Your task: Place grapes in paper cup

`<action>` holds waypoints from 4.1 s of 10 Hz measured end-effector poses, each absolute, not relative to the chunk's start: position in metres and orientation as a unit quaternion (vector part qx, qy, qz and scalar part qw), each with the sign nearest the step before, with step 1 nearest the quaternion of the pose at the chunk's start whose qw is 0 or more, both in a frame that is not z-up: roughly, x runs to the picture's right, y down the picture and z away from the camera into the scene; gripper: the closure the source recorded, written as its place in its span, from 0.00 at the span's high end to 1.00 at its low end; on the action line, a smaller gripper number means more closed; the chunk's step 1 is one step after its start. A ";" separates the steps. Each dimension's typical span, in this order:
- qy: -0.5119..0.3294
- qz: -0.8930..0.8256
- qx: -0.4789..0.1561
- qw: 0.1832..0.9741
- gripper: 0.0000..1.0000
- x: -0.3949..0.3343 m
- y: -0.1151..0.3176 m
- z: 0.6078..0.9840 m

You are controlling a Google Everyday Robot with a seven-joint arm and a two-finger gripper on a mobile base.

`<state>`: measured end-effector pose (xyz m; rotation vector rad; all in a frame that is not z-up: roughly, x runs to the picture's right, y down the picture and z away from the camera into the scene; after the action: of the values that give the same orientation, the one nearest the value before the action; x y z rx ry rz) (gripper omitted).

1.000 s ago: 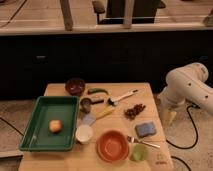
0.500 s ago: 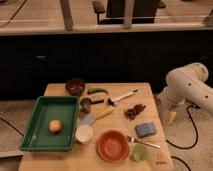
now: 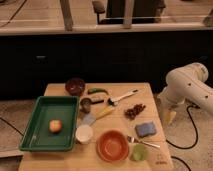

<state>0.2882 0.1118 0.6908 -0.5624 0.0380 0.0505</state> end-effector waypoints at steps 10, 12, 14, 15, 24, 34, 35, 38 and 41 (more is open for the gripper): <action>-0.013 -0.007 -0.271 0.962 0.80 0.257 0.121 0.748; -0.021 -0.014 -0.274 0.961 0.80 0.253 0.121 0.757; -0.030 -0.023 -0.278 0.960 0.80 0.247 0.120 0.780; -0.032 -0.025 -0.280 0.959 0.80 0.247 0.121 0.782; -0.051 -0.034 -0.296 0.953 0.80 0.238 0.135 0.821; -0.072 -0.030 -0.295 0.952 0.80 0.224 0.152 0.847; -0.075 -0.030 -0.294 0.952 0.80 0.221 0.153 0.849; -0.081 -0.027 -0.294 0.952 0.80 0.219 0.156 0.853; -0.088 -0.020 -0.295 0.951 0.80 0.218 0.158 0.857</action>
<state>0.2178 0.1577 0.8575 -0.5988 -0.1789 -0.0416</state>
